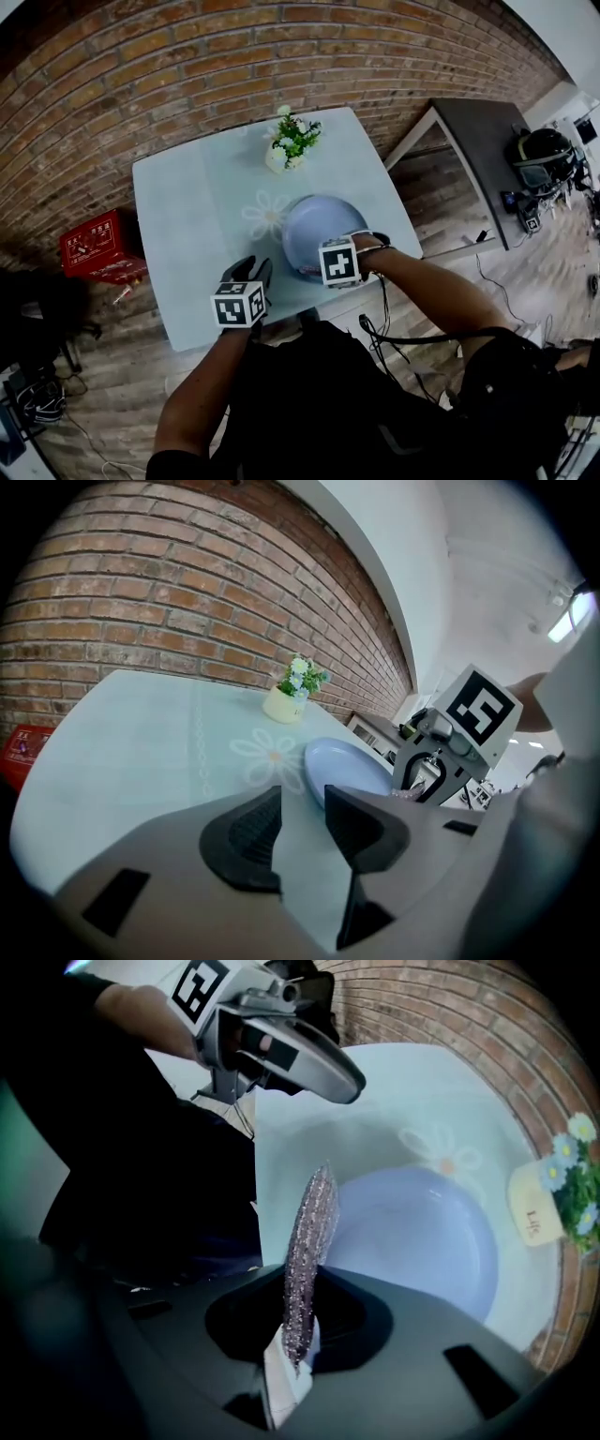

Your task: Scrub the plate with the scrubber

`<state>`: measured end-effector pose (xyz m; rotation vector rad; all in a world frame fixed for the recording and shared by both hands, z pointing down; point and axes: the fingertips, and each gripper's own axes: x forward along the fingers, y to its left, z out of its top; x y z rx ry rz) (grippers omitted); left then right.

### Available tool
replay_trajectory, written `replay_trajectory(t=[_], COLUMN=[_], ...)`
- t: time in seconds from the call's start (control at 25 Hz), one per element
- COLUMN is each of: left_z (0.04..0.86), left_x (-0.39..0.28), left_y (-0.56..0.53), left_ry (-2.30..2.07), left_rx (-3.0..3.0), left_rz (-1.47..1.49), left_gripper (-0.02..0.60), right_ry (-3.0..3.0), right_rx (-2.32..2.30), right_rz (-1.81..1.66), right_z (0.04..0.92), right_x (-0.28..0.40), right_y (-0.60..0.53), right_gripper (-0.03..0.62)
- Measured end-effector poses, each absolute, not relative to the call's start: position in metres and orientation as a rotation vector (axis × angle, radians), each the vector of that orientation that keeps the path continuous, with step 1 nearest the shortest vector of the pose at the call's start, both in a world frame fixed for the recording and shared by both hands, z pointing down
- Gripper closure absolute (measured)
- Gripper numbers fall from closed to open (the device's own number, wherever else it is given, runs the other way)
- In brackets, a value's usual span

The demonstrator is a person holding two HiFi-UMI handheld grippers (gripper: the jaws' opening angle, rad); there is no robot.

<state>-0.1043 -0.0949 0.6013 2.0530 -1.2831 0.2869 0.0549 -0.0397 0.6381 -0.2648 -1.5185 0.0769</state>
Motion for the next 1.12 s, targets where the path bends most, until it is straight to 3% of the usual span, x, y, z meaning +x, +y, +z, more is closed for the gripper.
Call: replay_trajectory(t=[0.48,1.12], left_z=[0.595,0.597], left_x=[-0.110,-0.111], left_y=[-0.095,-0.108], left_ry=[-1.314,-1.229], left_rx=[2.053,2.109], left_rz=[0.292,0.326], left_gripper=[0.422,0.423], right_ry=[-1.619,-1.784], right_rx=[-0.085,0.418], right_rz=[0.169,0.899], right_z=[0.642,0.642], right_x=[0.022,-0.008], right_y=[-0.072,-0.101], right_gripper=[0.526,0.526])
